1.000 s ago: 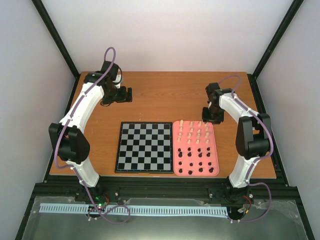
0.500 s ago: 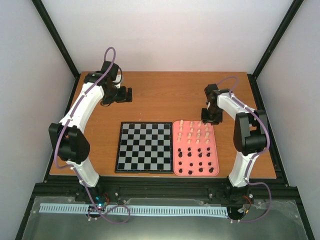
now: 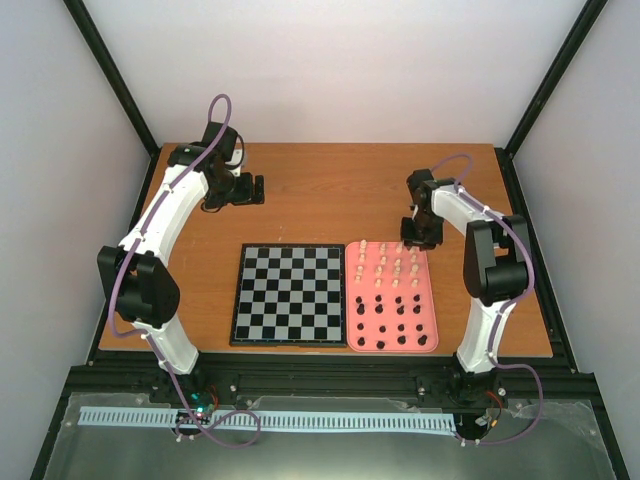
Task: Set up the chess pieces on the board
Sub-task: Pick up the chess piece from the storage box.
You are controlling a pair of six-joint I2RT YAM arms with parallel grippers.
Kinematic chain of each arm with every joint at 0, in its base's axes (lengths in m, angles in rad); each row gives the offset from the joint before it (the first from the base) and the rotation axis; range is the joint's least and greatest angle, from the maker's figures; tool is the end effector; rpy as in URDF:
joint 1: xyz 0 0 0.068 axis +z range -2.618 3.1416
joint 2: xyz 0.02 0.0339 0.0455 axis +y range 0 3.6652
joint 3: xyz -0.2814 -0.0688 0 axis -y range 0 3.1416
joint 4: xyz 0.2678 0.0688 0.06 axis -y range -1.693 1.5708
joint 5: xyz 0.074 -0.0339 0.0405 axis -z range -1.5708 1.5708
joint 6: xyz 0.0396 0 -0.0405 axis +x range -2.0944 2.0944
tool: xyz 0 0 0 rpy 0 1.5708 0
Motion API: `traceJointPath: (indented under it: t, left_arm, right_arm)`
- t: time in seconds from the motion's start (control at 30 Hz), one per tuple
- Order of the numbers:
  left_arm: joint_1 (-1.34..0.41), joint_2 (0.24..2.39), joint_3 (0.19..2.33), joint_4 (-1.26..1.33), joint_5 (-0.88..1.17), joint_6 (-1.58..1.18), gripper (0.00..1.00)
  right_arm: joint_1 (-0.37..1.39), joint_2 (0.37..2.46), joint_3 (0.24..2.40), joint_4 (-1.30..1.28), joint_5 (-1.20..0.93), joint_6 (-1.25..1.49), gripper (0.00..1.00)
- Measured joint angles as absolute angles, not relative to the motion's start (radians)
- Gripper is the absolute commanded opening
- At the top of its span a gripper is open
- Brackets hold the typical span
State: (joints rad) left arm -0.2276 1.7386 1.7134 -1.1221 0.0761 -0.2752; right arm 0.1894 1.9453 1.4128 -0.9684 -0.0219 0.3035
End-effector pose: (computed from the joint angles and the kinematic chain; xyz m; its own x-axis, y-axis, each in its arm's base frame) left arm 0.3723 -0.0893 0.3407 -0.9241 -0.0641 -0.3766 0.0045 0.9840 -0.1784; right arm 0.3849 0.0747 0.1778 -0.9916 0.1141 -0.0601 0.1117 0.9929 0.0417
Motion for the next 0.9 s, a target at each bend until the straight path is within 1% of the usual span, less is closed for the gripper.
traceJointPath:
  t: [0.07,0.1,0.23,0.3,0.5,0.63,0.73,0.8,0.9]
  left_arm:
    - [-0.228,1.739,1.713,-1.122,0.076,-0.275,1.00]
    - [-0.228,1.739,1.713,-1.122,0.076,-0.275,1.00]
    - [-0.228,1.739,1.713,-1.122,0.076,-0.275,1.00]
    - [-0.228,1.739,1.713,-1.122,0.076,-0.275,1.00]
    - [-0.228,1.739,1.713,-1.122,0.075,-0.275,1.00]
    - [-0.228,1.741,1.713,-1.122,0.075,-0.275,1.00]
    - [-0.228,1.743,1.713,-1.122,0.075,-0.275,1.00]
    - [-0.228,1.745,1.713,-1.122,0.075,-0.275,1.00]
    - [-0.228,1.747,1.713,-1.122,0.075,-0.275,1.00]
  right_arm:
    - [0.189,1.953,1.415,-0.967,-0.021,0.303,0.32]
    - [0.189,1.957,1.418,-0.968,-0.020,0.303,0.30]
    - [0.189,1.973,1.437,-0.967,-0.018,0.297,0.28]
    - [0.189,1.983,1.448,-0.966,-0.015,0.295,0.26]
    - [0.189,2.000,1.458,-0.965,-0.015,0.292,0.25]
    - [0.189,2.006,1.459,-0.965,-0.014,0.288,0.22]
    - [0.189,2.011,1.462,-0.965,-0.013,0.286,0.15]
    - [0.189,2.014,1.464,-0.965,-0.012,0.281,0.09]
    - [0.189,2.014,1.465,-0.968,-0.012,0.282,0.06]
